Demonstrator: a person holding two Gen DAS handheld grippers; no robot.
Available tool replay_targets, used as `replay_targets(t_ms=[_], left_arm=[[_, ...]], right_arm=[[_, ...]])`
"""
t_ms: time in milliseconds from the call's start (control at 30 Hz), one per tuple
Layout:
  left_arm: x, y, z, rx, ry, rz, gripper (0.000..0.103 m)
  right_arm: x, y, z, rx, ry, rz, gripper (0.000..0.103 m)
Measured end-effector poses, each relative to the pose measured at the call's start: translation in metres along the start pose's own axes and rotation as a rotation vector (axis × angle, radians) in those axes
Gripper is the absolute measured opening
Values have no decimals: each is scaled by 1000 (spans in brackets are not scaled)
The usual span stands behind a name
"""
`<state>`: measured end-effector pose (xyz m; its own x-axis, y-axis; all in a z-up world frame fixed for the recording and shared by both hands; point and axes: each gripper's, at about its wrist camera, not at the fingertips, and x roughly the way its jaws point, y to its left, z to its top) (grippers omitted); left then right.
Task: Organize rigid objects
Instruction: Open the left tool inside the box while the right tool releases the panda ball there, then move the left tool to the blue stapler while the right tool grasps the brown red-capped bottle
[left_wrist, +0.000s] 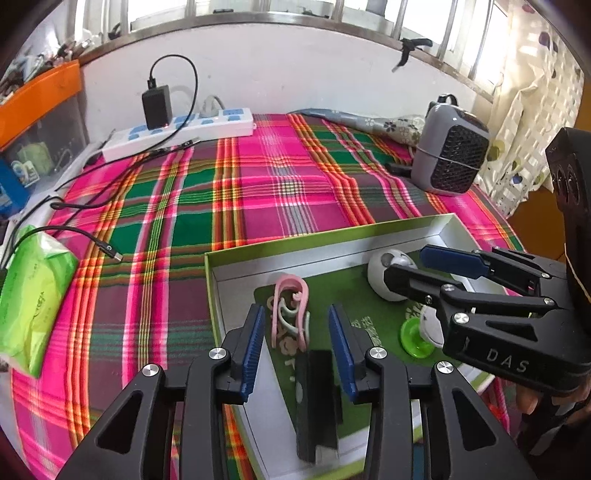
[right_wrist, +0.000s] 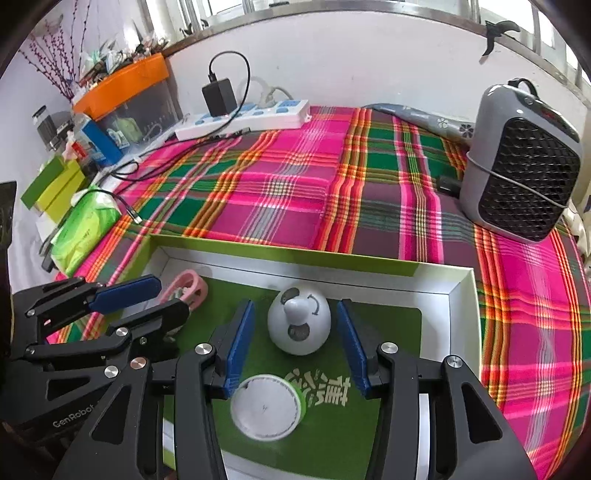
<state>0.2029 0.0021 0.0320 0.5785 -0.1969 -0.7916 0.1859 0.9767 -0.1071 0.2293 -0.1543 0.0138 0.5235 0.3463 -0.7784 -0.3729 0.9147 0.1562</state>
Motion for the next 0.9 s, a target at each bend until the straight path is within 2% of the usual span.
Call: replay_targets(t_ms=[400, 900], left_arm=[[-42, -5, -18, -17, -60, -5, 35], [-86, -2, -58, -65, -109, -17, 35]], right_arm=[[-41, 6, -12, 27, -84, 14, 47], [-89, 5, -52, 60, -150, -20, 47]])
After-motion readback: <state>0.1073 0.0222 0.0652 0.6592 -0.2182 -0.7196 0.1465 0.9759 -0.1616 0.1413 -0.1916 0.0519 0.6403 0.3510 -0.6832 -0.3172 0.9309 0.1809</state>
